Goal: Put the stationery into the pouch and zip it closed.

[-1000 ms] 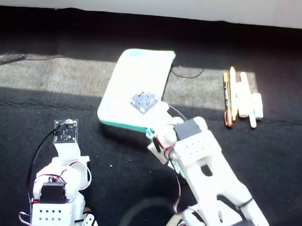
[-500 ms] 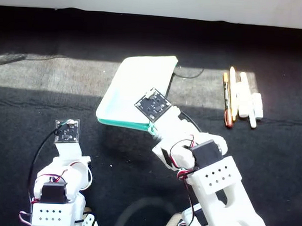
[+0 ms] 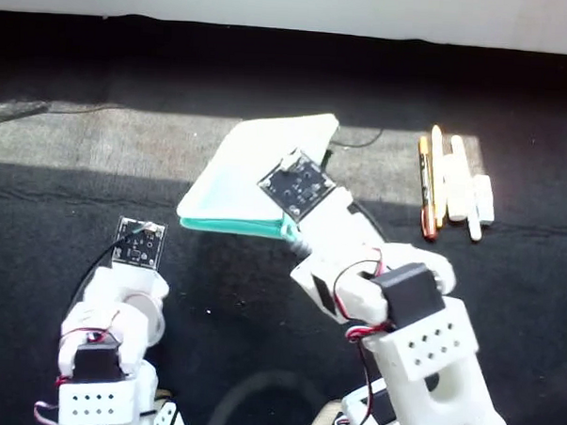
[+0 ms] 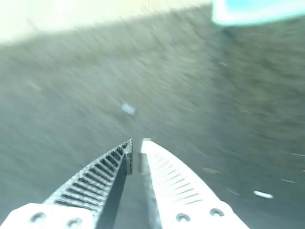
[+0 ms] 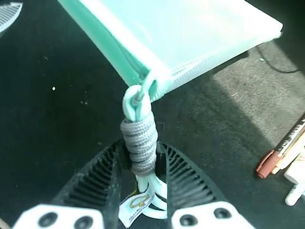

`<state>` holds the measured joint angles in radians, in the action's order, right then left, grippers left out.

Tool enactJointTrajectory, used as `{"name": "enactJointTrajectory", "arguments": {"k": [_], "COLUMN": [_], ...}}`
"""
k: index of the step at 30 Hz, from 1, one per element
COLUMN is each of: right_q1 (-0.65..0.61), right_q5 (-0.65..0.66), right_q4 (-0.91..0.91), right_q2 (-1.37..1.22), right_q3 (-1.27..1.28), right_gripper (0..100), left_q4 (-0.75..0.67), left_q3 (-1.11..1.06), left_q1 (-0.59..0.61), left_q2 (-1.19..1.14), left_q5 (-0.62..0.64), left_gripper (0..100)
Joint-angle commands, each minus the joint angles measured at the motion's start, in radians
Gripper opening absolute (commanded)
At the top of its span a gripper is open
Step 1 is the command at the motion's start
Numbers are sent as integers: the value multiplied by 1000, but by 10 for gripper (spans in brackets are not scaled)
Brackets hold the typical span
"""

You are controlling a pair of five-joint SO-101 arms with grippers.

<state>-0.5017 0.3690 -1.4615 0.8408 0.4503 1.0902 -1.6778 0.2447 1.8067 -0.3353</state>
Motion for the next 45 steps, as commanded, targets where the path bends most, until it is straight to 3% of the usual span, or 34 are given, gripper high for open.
{"name": "enactJointTrajectory", "arguments": {"k": [1,7,14,22,26,32,39,45], "right_q1": [79,219,231,214,151,127,120,125], "right_q5": [-2,-2,-2,-3,-3,-6,0,-8], "right_q4": [-15,97,259,91,-33,-84,-186,-122], "right_q2": [21,21,30,31,31,31,31,27], "right_q3": [-180,-285,-288,-377,-504,-598,-596,-596], "right_gripper": [5,5,5,5,5,5,5,5], "left_q4": [-87,-92,-98,-181,-238,-238,-26,204], "left_q3": [39,140,259,303,452,894,1437,1707], "left_q1": [113,236,240,240,240,194,-35,-191], "left_q2": [2,-4,-8,-104,-328,-837,-1372,-1644], "left_q5": [-132,-20,92,160,233,348,351,350], "left_gripper": [194,210,210,210,210,210,212,210]}}
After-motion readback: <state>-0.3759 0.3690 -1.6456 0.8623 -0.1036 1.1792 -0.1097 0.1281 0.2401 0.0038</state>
